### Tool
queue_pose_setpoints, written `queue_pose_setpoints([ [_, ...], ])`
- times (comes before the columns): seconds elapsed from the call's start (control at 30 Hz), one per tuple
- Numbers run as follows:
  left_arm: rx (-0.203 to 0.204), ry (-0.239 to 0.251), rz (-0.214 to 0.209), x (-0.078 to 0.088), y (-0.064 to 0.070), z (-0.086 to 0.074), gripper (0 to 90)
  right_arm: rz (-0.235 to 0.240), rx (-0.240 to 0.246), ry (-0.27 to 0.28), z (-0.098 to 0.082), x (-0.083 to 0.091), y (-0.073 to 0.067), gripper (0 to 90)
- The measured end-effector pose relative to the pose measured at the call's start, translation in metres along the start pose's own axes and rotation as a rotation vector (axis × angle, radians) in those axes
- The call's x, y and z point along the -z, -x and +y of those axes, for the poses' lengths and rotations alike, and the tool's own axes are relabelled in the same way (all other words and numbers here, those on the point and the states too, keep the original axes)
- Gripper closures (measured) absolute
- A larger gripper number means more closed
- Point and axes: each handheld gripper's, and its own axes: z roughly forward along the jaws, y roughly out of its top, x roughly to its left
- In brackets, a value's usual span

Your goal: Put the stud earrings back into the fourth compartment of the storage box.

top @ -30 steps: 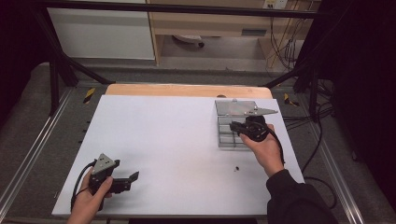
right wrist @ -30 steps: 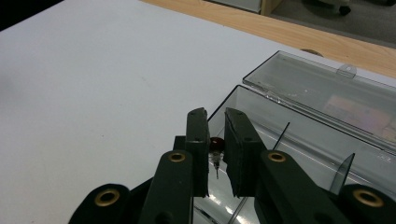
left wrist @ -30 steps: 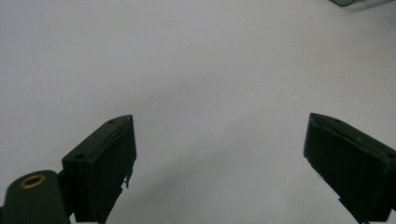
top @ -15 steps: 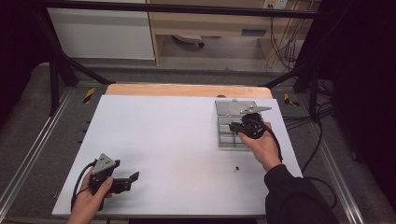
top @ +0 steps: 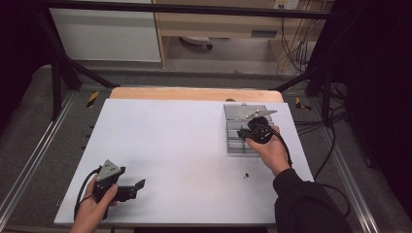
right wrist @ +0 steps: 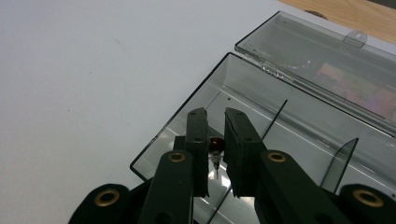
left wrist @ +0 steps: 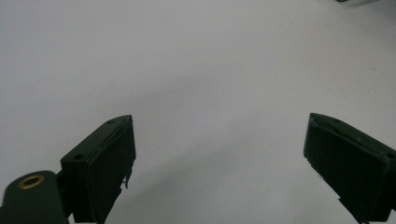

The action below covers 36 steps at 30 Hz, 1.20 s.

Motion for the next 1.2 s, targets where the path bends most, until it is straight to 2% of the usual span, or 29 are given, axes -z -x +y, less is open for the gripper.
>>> queue_pose_setpoints([
  [0.4,-0.003,-0.008,0.0,0.0,0.0,0.0,9.3,0.011,-0.007,-0.058,-0.007,-0.009,0.003,80.4],
  [0.67,-0.003,-0.006,-0.002,-0.001,0.0,0.0,9.3,0.022,-0.014,-0.068,-0.011,-0.015,-0.001,79.5],
  [0.7,-0.003,-0.007,-0.002,-0.001,0.0,0.0,9.3,0.021,-0.019,-0.056,-0.011,-0.016,-0.002,71.0],
  [0.87,-0.002,-0.007,-0.001,-0.001,0.0,0.0,9.3,0.015,-0.03,-0.014,-0.011,-0.009,-0.004,68.4],
  [0.93,-0.003,-0.007,-0.001,0.0,0.0,0.0,9.3,0.015,-0.03,0.021,-0.013,0.002,-0.008,62.5],
  [0.97,-0.003,-0.007,-0.002,-0.001,0.0,0.0,9.3,0.015,-0.03,0.021,-0.013,0.002,-0.008,62.5],
  [1.0,-0.003,-0.007,-0.002,-0.001,0.001,0.0,9.3,0.02,-0.039,0.048,-0.016,0.01,-0.011,57.1],
  [1.07,-0.005,-0.008,-0.001,-0.001,0.001,0.0,9.3,0.015,-0.041,0.056,-0.018,0.014,-0.013,53.7],
  [1.1,-0.005,-0.008,-0.001,-0.001,0.001,0.0,9.3,0.009,-0.044,0.079,-0.023,0.021,-0.017,46.8],
  [1.13,-0.005,-0.009,-0.001,-0.001,0.001,0.0,9.3,0.009,-0.044,0.079,-0.023,0.021,-0.017,46.8],
  [1.17,-0.005,-0.009,0.0,-0.001,0.001,0.0,9.3,0.001,-0.046,0.087,-0.029,0.027,-0.02,38.6],
  [1.2,-0.005,-0.009,0.0,-0.001,0.001,0.0,9.3,0.001,-0.046,0.087,-0.029,0.027,-0.02,38.6],
])
